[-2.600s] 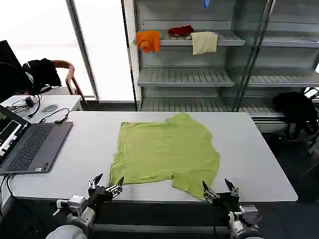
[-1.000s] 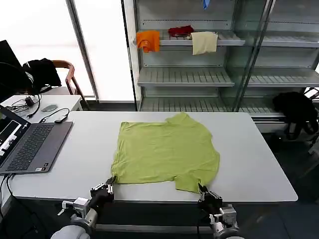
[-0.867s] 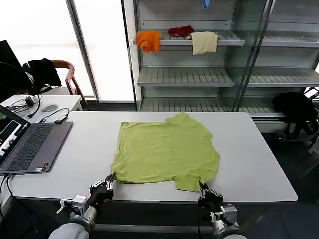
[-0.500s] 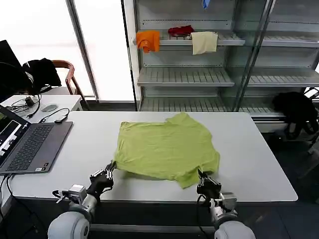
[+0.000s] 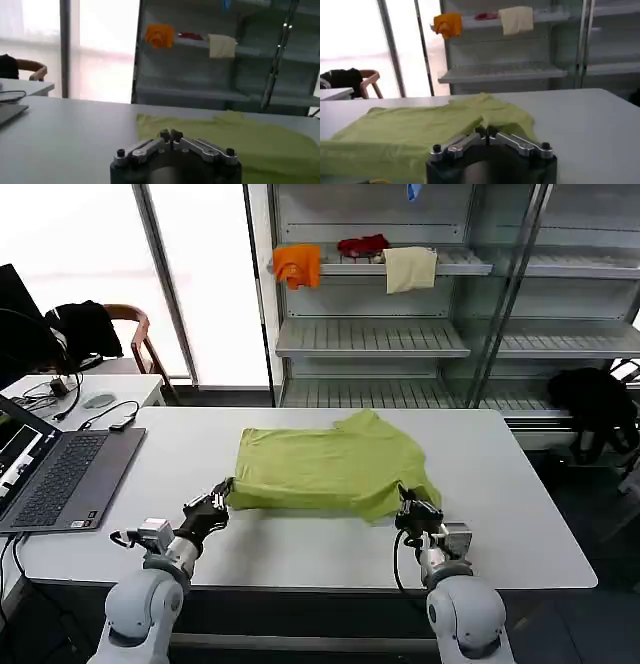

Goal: Fold and organize the clothes.

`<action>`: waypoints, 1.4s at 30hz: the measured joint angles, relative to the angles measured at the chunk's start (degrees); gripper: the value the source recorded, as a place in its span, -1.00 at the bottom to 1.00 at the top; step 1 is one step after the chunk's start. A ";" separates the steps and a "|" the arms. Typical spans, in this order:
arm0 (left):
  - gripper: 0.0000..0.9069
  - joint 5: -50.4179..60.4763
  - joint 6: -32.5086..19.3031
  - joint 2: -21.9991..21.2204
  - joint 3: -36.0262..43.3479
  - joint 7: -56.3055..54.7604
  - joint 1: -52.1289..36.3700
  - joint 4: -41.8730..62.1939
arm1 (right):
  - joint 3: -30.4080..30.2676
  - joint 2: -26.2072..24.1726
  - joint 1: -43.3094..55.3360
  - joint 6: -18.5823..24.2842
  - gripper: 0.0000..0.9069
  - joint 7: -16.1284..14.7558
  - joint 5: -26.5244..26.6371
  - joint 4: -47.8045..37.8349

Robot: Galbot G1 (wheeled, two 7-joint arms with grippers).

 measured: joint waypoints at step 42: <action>1.00 4.10 0.37 0.71 0.96 0.25 -9.08 11.69 | 2.39 1.16 14.74 1.19 1.00 -1.95 -4.31 -18.37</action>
